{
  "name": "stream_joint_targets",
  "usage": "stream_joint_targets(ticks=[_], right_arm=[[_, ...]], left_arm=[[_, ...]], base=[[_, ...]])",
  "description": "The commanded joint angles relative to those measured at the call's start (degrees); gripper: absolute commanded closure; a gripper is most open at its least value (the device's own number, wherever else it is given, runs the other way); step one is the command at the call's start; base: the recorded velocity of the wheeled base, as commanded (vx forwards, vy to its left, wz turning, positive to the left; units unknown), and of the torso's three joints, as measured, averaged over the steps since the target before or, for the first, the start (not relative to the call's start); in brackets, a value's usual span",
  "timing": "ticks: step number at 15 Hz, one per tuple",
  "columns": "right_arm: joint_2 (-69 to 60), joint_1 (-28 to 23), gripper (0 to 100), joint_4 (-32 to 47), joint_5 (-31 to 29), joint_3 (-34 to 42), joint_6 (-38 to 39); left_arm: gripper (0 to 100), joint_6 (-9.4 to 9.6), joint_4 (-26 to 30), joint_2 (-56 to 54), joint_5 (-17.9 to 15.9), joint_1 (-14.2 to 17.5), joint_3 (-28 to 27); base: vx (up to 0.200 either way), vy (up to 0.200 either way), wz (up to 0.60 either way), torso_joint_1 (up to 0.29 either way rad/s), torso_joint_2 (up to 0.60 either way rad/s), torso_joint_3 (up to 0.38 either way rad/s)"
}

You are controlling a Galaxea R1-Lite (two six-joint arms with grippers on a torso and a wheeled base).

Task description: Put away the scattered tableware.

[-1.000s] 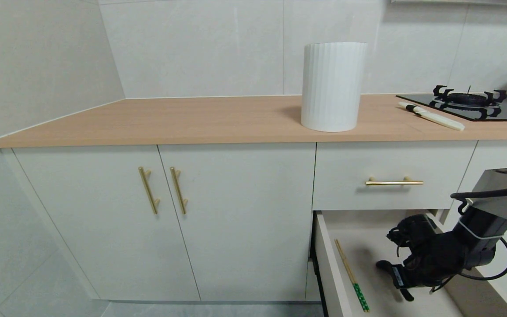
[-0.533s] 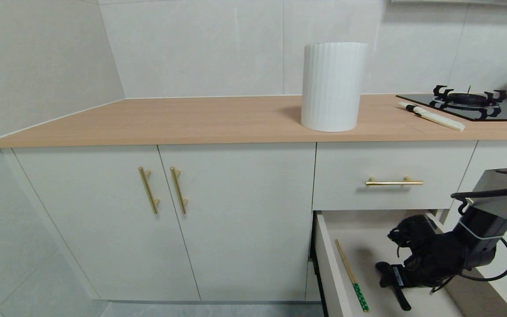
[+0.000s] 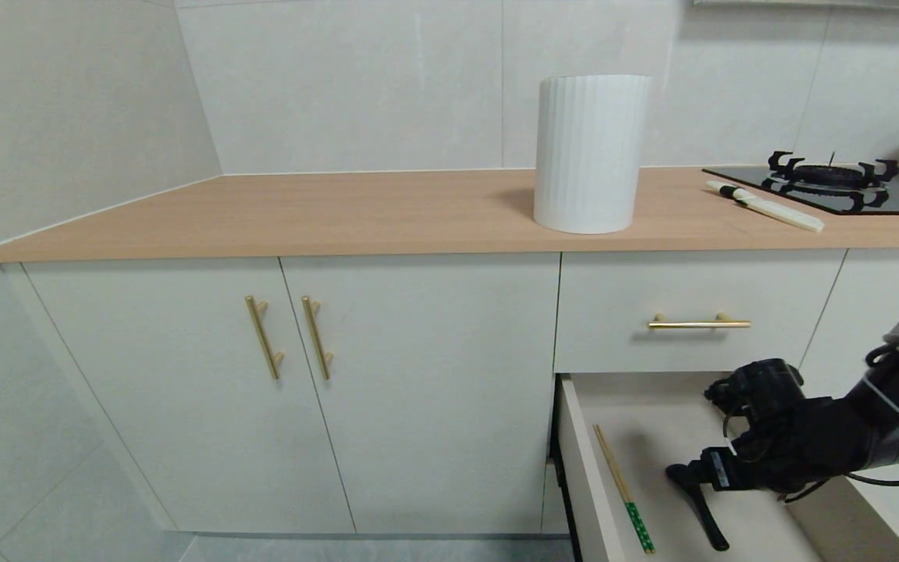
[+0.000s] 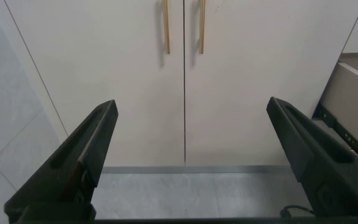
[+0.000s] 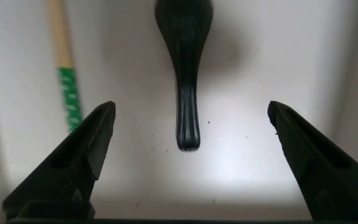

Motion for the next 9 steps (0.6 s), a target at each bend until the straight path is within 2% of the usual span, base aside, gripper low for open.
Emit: stream_joint_targets(ticks=[1, 3, 4, 5, 6, 8, 9], right_arm=[[-15.2, 0.4, 0, 0.2, 1.7, 3.9, -0.3], [-26.1, 2.3, 0, 3.5, 5.0, 5.6, -0.8], [-26.1, 2.3, 0, 3.5, 5.0, 5.6, -0.8], [-34.0, 4.6, 0, 10.2, 5.6, 5.2, -1.6], [-37.8, 5.8, 0, 12.6, 5.6, 5.2, -2.7], [-40.9, 6.7, 0, 15.1, 5.6, 5.2, -3.9], [-45.5, 7.6, 0, 21.1, 6.4, 5.0, -7.1]], left_arm=[[0, -0.09, 0.0, 0.1, 0.0, 0.0, 0.0], [0, 0.0, 0.0, 0.1, 0.0, 0.0, 0.0], [0, 0.0, 0.0, 0.1, 0.0, 0.0, 0.0], [0, -0.09, 0.0, 0.1, 0.0, 0.0, 0.0], [0, -0.09, 0.0, 0.1, 0.0, 0.0, 0.0], [0, -0.09, 0.0, 0.1, 0.0, 0.0, 0.0], [0, -0.18, 0.0, 0.1, 0.0, 0.0, 0.0]], base=[[0.0, 0.0, 0.0, 0.0, 0.0, 0.0], [0.0, 0.0, 0.0, 0.0, 0.0, 0.0], [0.0, 0.0, 0.0, 0.0, 0.0, 0.0], [0.0, 0.0, 0.0, 0.0, 0.0, 0.0], [0.0, 0.0, 0.0, 0.0, 0.0, 0.0], [-0.2, 0.0, 0.0, 0.0, 0.0, 0.005], [-0.2, 0.0, 0.0, 0.002, 0.01, -0.002]])
